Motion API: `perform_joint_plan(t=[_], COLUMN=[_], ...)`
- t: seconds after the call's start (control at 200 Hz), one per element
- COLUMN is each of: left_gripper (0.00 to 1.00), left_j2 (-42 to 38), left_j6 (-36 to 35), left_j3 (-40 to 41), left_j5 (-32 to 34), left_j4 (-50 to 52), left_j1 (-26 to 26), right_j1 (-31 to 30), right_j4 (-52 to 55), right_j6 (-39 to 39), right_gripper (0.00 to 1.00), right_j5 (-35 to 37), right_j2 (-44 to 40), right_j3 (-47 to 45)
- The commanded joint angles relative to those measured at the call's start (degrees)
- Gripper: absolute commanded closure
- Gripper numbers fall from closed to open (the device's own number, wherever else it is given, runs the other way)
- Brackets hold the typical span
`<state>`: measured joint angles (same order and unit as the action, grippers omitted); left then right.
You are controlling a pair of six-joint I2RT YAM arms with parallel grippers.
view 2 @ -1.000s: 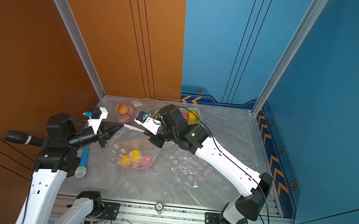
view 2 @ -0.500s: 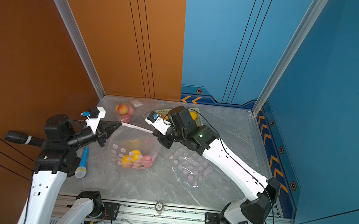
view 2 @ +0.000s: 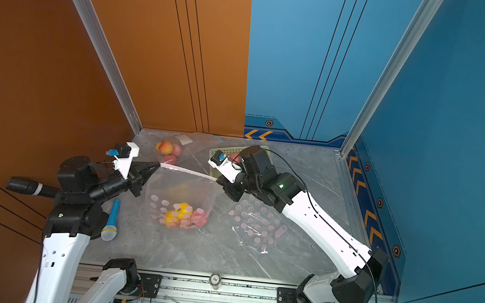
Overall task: Place the peach in a zip-top bag and seal the zipper
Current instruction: Zip the zipper on the zipper food storage bag.
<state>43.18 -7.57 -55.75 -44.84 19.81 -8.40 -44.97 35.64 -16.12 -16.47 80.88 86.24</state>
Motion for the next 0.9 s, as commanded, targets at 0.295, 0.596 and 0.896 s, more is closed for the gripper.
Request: perform_joint_plan(t=[0.295,0.596,0.896], left_gripper=[1.00,1.00,1.00], left_j2=[-0.5,-0.2,5.1], left_j6=[3.3,5.5,18.5], left_j3=[1.4,2.5,2.0], left_j5=[4.6,2.5,18.5], left_j4=[-4.3,-6.4,-15.6], left_j1=[-1.9,-2.0,-2.0], right_j1=[1.7,1.3,-0.6], right_j4=[3.4,-2.0,-9.1], right_j6=[1.7,5.2,10.3], right_gripper=[1.00,0.99,0.36], right_j5=[1.7,2.0,9.3], right_j2=[-3.1,-1.7,5.3], right_j3=[-2.3,-1.8,6.6])
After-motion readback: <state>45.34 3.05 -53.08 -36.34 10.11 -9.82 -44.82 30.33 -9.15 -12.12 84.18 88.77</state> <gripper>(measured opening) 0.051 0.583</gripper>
